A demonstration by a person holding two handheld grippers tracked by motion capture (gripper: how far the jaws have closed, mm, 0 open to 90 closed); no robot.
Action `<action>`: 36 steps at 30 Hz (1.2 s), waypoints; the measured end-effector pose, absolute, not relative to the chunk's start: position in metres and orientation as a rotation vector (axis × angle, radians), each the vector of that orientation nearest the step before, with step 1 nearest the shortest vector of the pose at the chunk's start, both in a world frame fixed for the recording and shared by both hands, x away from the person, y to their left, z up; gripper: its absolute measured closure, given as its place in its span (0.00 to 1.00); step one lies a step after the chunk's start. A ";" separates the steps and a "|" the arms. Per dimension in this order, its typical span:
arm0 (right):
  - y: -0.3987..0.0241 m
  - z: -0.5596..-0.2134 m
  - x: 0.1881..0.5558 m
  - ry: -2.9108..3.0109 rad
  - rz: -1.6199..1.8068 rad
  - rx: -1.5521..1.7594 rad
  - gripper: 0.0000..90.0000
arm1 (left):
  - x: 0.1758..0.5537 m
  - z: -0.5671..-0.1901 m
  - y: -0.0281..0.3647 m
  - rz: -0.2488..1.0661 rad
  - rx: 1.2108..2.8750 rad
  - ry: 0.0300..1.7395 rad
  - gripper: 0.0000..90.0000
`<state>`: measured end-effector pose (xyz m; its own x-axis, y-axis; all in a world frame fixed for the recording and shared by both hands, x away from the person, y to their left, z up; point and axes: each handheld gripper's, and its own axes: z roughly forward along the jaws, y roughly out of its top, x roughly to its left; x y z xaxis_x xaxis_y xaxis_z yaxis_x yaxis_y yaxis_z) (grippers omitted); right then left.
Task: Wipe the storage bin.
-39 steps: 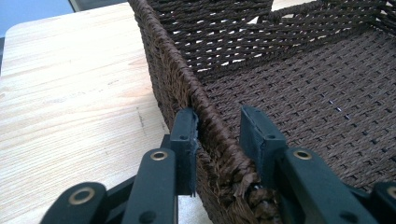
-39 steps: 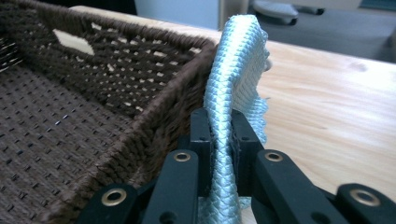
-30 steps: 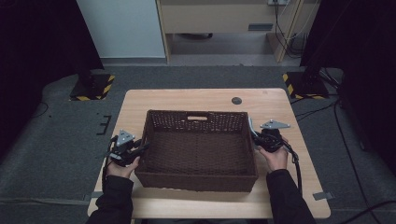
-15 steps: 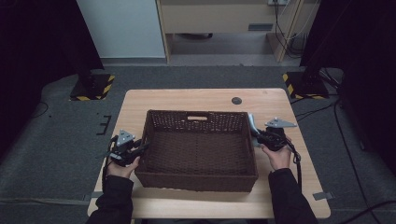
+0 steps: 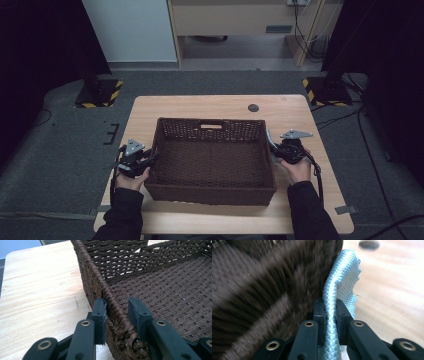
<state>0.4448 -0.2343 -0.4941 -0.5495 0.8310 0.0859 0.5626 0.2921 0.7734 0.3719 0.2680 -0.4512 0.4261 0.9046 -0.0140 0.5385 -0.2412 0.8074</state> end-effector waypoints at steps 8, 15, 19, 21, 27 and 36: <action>-0.230 -0.489 0.442 2.227 1.138 1.249 0.92 | 0.374 -0.451 0.268 0.603 1.903 1.241 0.76; -0.246 -0.451 0.427 2.054 1.356 1.183 0.92 | 0.381 -0.452 0.270 0.600 1.890 1.246 0.75; -0.243 -0.460 0.429 2.131 1.291 1.180 0.92 | 0.382 -0.452 0.270 0.606 1.887 1.249 0.74; -0.241 -0.468 0.431 2.166 1.257 1.206 0.92 | 0.381 -0.452 0.270 0.611 1.883 1.251 0.72; -0.240 -0.495 0.437 2.251 1.132 1.283 0.92 | 0.380 -0.450 0.273 0.614 1.858 1.270 0.61; -0.243 -0.472 0.429 2.152 1.294 1.237 0.92 | 0.369 -0.446 0.272 0.619 1.895 1.217 0.57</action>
